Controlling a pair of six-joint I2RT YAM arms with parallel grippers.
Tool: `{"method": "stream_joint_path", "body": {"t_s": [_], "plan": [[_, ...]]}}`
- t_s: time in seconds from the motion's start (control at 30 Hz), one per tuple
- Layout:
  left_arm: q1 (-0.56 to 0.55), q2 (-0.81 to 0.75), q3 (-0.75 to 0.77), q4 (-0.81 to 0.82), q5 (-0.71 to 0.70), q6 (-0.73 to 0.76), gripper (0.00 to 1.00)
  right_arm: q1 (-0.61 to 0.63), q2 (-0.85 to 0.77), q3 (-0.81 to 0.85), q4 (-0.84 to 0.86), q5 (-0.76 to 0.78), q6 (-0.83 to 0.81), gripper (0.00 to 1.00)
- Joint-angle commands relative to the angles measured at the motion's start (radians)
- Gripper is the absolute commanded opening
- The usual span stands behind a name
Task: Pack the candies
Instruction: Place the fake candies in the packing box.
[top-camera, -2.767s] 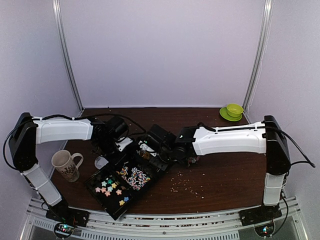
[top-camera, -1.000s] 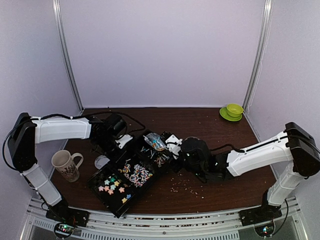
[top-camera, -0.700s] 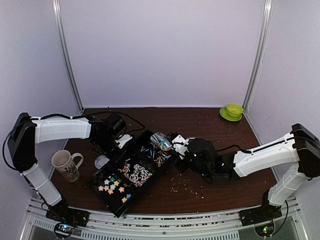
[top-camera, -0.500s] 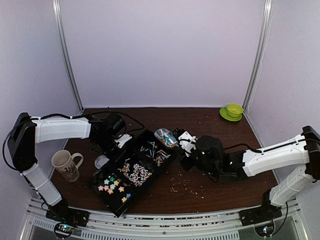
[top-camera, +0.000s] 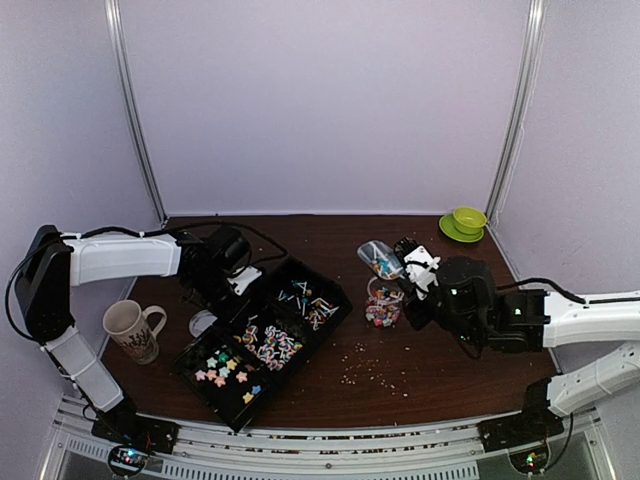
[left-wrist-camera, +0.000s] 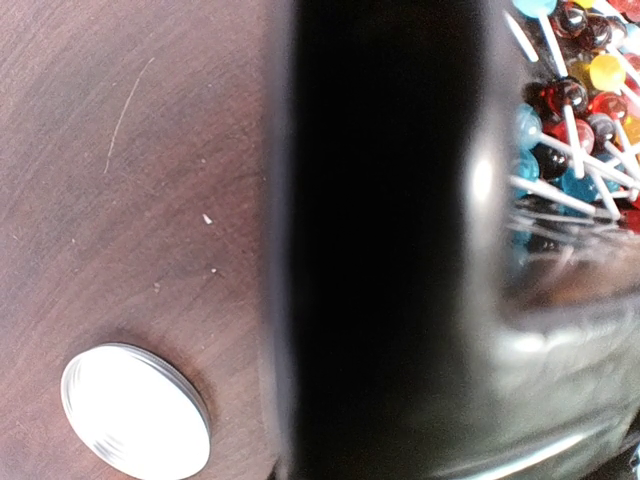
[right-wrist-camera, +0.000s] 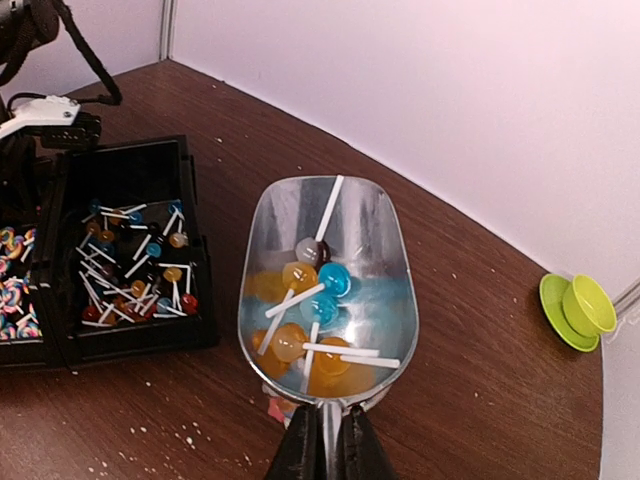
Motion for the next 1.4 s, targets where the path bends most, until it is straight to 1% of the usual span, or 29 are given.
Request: {"method": "stream_joint_path", "body": {"t_s": [0.0,0.23,0.4,0.57,0.7,0.93,1.37], "plan": [[0.007,-0.051,0.034,0.048,0.039,-0.018,0.0,-0.027,-0.07,0.034,-0.24,0.043,0.064,0.0],[0.007,-0.051,0.033,0.046,0.038,-0.018,0.0,-0.066,-0.061,0.111,-0.478,-0.013,0.099,0.0],[0.007,-0.051,0.032,0.045,0.038,-0.019,0.0,-0.095,-0.03,0.166,-0.579,-0.082,0.113,0.0],[0.007,-0.05,0.032,0.046,0.04,-0.019,0.0,-0.108,0.032,0.237,-0.666,-0.116,0.1,0.0],[0.007,-0.052,0.032,0.046,0.041,-0.018,0.0,-0.111,0.087,0.281,-0.709,-0.133,0.094,0.0],[0.007,-0.052,0.032,0.046,0.042,-0.018,0.0,-0.115,0.134,0.329,-0.766,-0.142,0.084,0.0],[0.007,-0.049,0.033,0.046,0.043,-0.018,0.0,-0.115,0.142,0.392,-0.865,-0.107,0.072,0.0]]}}
